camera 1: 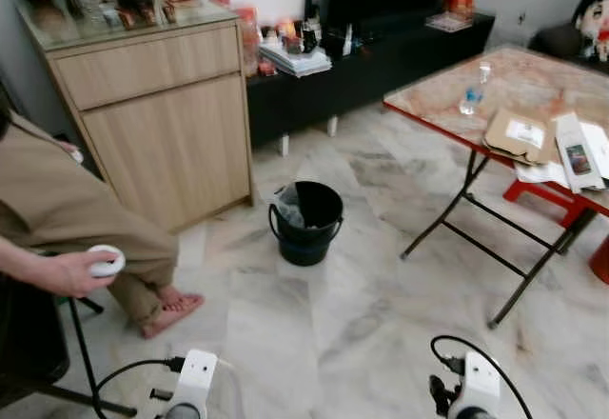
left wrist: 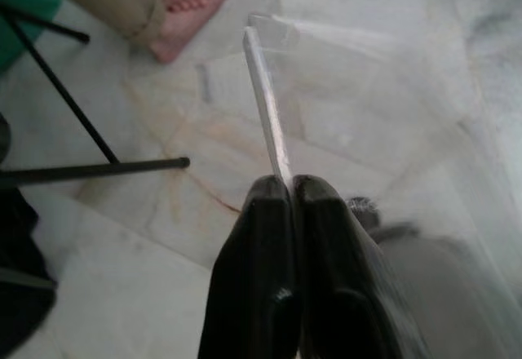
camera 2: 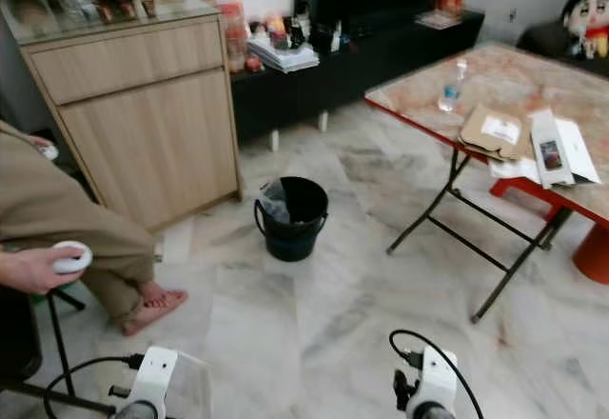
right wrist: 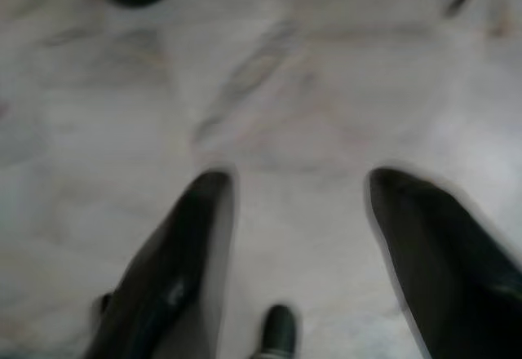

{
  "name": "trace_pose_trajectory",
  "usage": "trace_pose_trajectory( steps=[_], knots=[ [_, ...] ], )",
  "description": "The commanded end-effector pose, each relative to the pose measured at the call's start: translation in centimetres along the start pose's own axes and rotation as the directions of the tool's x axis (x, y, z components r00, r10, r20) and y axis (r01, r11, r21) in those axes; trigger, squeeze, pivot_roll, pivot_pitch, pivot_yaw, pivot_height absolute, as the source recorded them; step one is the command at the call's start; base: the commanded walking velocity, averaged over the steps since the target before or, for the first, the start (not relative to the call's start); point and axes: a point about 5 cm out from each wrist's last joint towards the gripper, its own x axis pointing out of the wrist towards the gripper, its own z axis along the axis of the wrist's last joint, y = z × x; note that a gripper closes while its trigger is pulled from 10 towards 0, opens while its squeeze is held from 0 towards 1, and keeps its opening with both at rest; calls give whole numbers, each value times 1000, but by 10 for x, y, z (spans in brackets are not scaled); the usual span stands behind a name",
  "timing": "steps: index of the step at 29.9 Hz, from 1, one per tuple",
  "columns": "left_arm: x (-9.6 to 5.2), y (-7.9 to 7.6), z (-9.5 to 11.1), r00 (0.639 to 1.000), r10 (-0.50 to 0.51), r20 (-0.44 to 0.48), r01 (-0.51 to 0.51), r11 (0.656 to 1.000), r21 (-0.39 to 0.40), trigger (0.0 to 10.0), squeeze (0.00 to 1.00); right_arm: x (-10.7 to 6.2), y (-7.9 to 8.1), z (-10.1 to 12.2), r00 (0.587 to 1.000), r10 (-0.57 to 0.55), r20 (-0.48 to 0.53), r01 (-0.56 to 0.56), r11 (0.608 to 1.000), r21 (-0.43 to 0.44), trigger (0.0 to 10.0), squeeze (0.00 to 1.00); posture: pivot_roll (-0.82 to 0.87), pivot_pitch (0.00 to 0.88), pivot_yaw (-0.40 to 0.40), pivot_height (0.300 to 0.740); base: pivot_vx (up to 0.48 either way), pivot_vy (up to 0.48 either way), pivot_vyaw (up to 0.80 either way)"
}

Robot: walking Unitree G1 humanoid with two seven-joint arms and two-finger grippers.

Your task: Picking trash to rubbish bin

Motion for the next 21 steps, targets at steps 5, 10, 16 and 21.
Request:
trace_pose_trajectory(
  steps=[5, 10, 16, 21],
  knots=[
    [-1, 1, -3, 1000, 13, -8, -13, 1000, -18, 10000, 0, 2, 2, 13, 998, 3, 62, -6, 998, 55, 10000, 0, 68, 0, -88, 740, 166, 0, 170],
    [-1, 1, -3, 1000, 12, -6, -12, 1000, -17, 10000, 0, 3, 3, 15, 998, 4, 66, -7, 999, 44, 10000, 0, 69, 0, -91, 740, 364, 0, 0],
    [-1, 1, -3, 1000, 11, -6, -12, 1000, -19, 10000, 0, 3, 3, 16, 998, 3, 64, -6, 999, 43, 10000, 0, 69, 0, -91, 740, 368, 0, 0],
    [-1, 0, -3, 1000, 11, -6, -12, 1000, -21, 10000, 0, 3, 1, 15, 998, -3, 61, 0, 999, 43, 10000, 0, 68, 0, -95, 740, 372, 0, 0]
  ],
)
